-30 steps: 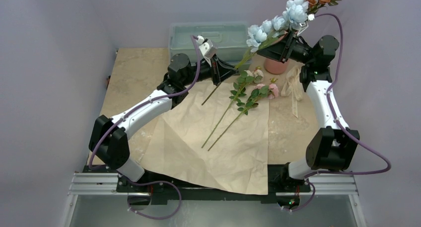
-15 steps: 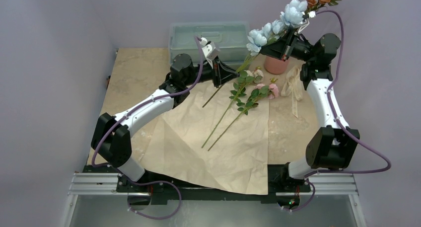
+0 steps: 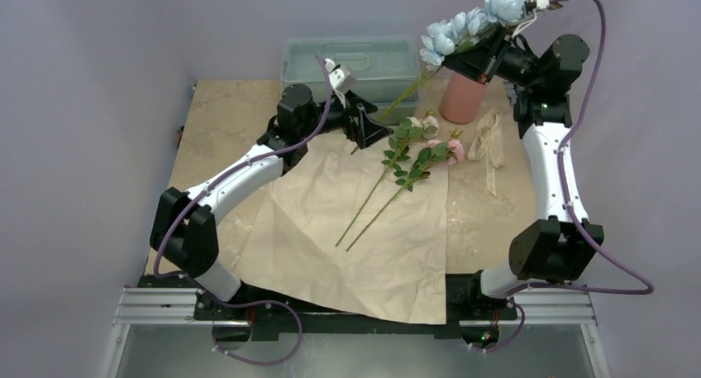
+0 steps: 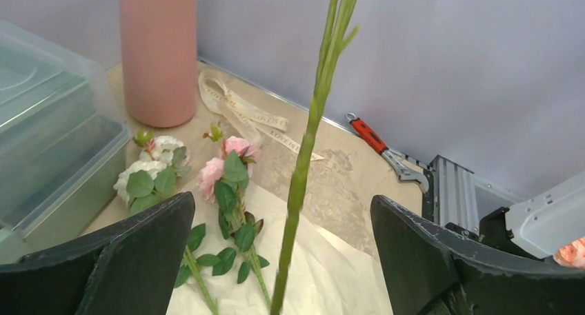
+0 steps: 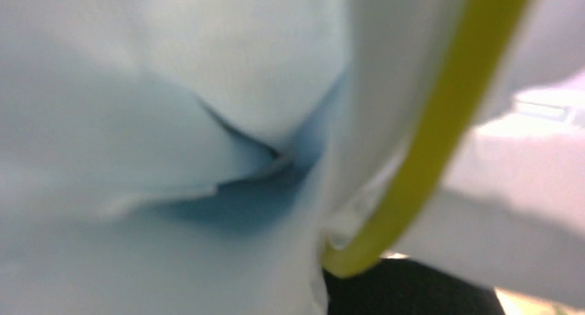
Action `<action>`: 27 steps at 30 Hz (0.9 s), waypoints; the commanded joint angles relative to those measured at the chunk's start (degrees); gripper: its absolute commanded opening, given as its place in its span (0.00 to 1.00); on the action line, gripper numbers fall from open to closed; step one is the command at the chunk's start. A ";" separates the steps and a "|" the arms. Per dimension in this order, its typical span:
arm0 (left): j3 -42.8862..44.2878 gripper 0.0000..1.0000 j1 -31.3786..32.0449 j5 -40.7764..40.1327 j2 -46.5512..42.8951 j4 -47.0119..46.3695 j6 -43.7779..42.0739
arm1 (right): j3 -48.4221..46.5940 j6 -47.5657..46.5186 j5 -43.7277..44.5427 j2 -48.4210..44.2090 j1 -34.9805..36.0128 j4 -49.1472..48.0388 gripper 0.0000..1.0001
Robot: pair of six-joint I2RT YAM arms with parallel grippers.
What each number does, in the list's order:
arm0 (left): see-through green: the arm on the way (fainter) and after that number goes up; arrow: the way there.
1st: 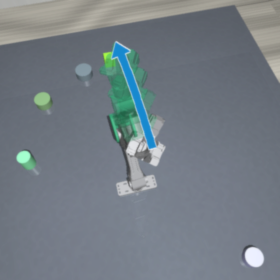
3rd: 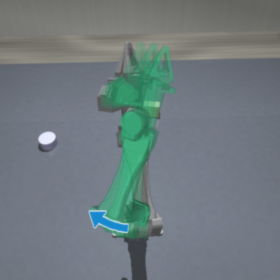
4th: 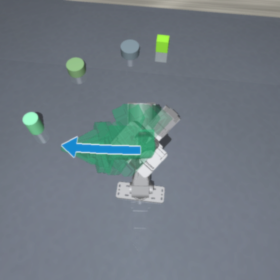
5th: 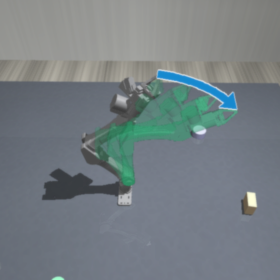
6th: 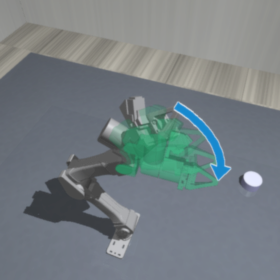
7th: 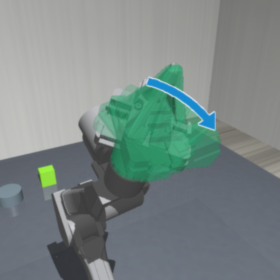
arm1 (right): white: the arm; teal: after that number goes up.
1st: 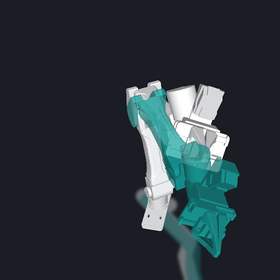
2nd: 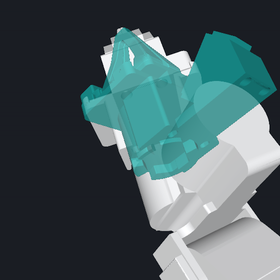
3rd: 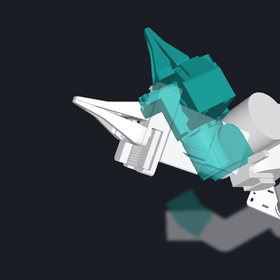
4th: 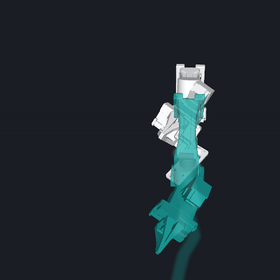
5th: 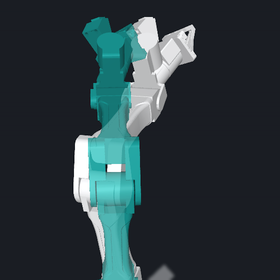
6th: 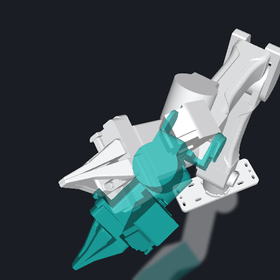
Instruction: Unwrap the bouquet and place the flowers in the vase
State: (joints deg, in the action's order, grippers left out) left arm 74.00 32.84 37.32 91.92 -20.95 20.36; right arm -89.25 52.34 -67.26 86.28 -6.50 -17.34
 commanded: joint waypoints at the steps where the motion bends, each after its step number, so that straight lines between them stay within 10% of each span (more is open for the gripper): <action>1: 1.10 1.00 -1.31 -4.19 -3.55 2.69 -3.32 | -9.49 -13.58 6.94 0.84 -2.87 10.85 0.00; 17: -3.23 1.00 -1.67 -15.58 -7.38 3.83 -7.36 | -38.61 -44.15 39.34 6.52 -5.71 27.42 0.00; 27: -3.37 1.00 -1.68 -15.33 -6.77 3.08 -7.85 | -40.27 -53.74 50.50 5.71 -5.69 33.95 0.00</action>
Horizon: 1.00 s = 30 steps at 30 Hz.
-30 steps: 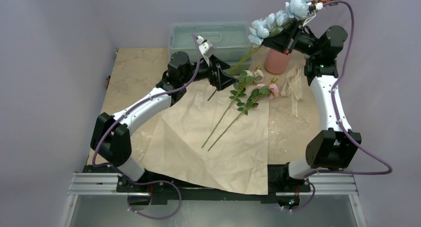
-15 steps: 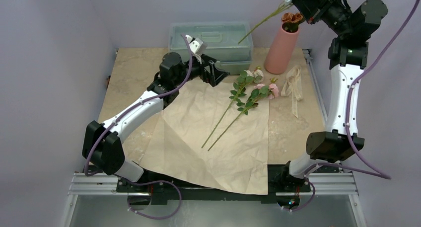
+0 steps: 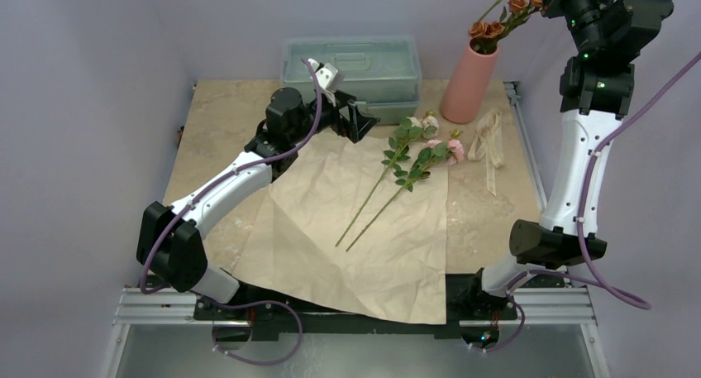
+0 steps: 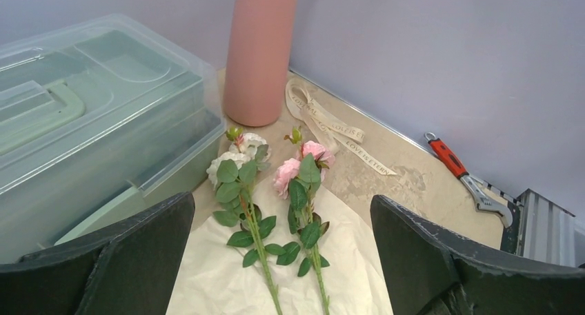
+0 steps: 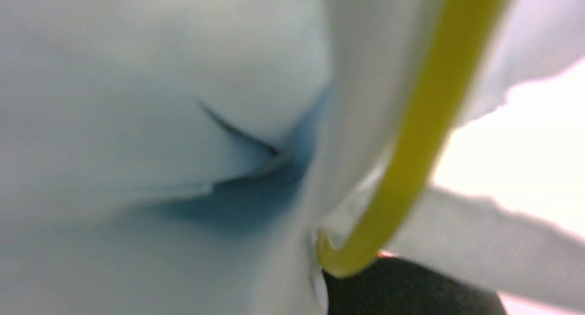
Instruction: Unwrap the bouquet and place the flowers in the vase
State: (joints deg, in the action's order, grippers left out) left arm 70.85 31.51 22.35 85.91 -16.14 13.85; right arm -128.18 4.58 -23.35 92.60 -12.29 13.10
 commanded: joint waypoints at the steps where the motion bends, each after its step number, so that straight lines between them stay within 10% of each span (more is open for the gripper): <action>1: -0.12 1.00 -0.31 -0.23 -0.68 -1.79 -1.36 | -1.82 -6.23 7.11 -0.32 0.08 4.30 0.00; 30: 0.03 1.00 -0.38 0.42 0.19 0.51 -3.36 | -1.94 -4.14 8.24 7.59 0.08 0.24 0.00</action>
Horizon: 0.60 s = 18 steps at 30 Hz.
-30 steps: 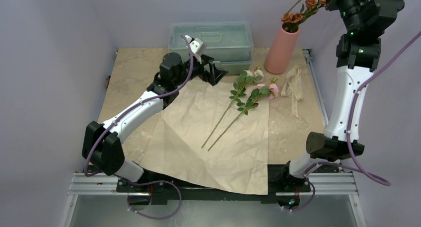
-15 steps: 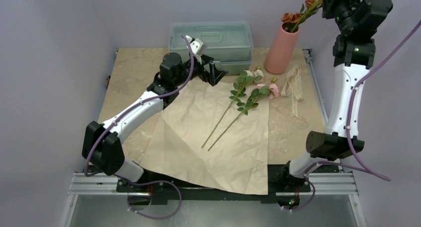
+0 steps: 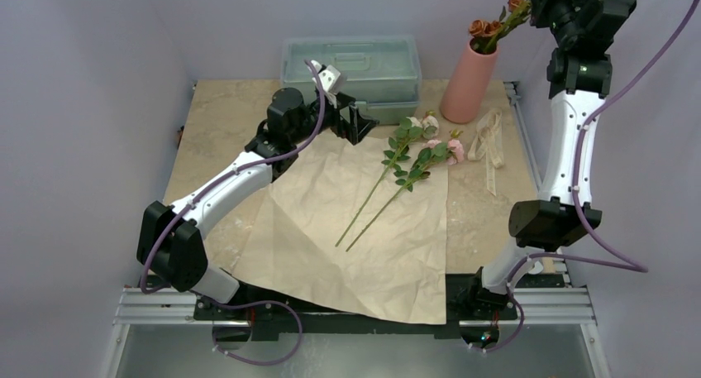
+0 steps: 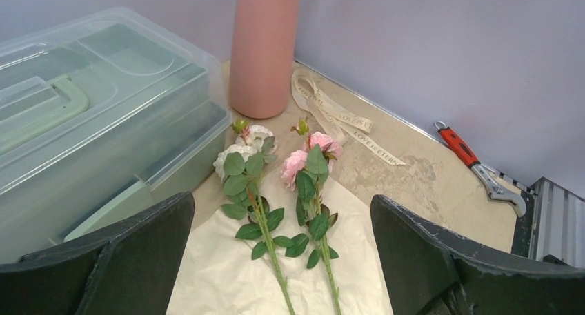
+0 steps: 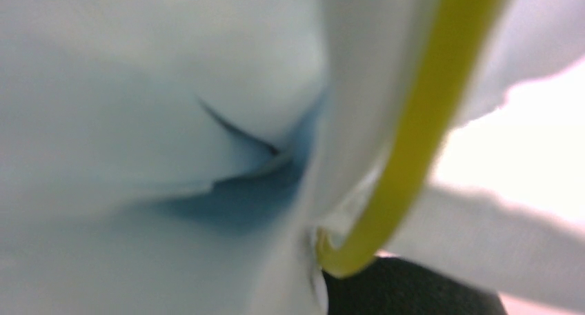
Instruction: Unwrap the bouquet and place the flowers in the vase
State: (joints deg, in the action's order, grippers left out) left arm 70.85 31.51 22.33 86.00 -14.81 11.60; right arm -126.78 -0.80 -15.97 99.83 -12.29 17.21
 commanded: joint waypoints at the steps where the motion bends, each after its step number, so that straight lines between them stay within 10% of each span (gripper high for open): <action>1: 0.12 1.00 -0.34 0.51 0.28 -0.80 -1.13 | -3.38 2.29 0.71 0.77 0.08 -3.90 0.00; 18: 1.26 1.00 -0.31 -0.20 2.56 1.76 -1.40 | -1.06 1.15 -0.90 9.92 0.85 -1.20 0.00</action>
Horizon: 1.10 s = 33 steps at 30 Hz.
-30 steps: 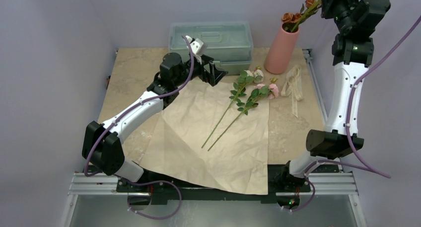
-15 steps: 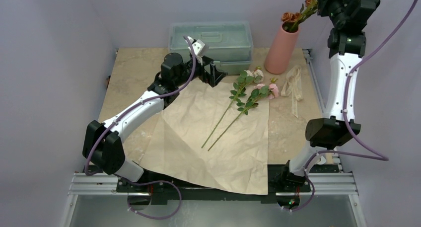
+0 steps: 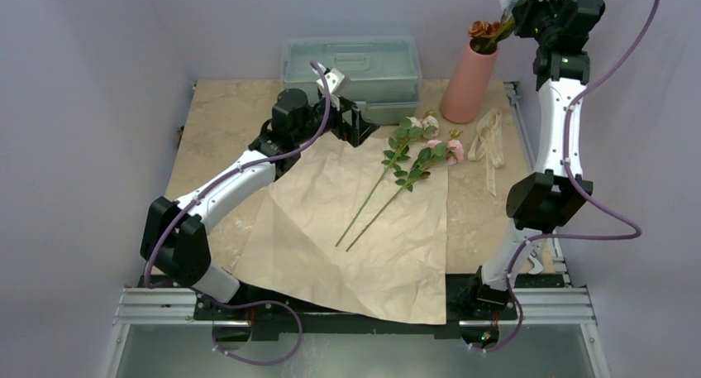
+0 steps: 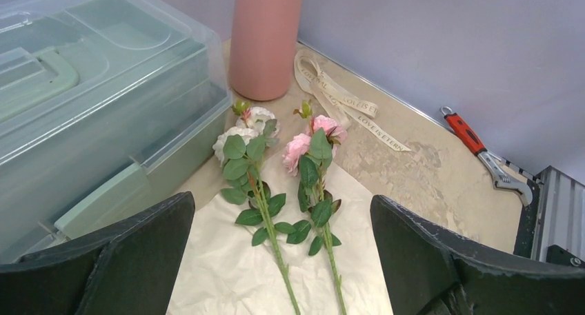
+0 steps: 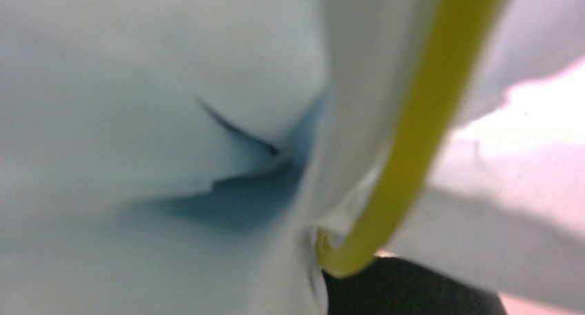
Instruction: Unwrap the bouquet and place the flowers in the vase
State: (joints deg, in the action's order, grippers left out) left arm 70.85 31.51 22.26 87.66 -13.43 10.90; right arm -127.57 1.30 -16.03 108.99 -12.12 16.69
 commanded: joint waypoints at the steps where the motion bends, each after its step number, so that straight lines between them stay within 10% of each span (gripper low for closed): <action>1: 1.45 1.00 -0.31 -0.12 1.12 0.62 -0.82 | -0.35 -0.95 -1.03 1.31 0.73 -0.44 0.00; 16: 1.99 1.00 -0.32 -0.90 5.07 2.12 -0.87 | -1.75 -0.95 -2.24 8.83 1.47 1.90 0.00; 24: 1.32 1.00 -0.31 -1.57 6.10 2.68 -1.35 | -1.77 -0.52 -1.48 5.93 1.59 3.22 0.50; 33: 2.65 1.00 -0.31 -3.70 7.85 6.29 -2.81 | 4.21 1.42 -1.07 -0.19 0.99 6.60 0.78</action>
State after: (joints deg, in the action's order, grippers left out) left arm 71.02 31.51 20.18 94.76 -8.62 9.80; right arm -124.22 1.56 -17.39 113.91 -10.79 21.98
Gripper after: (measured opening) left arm 0.996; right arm 0.740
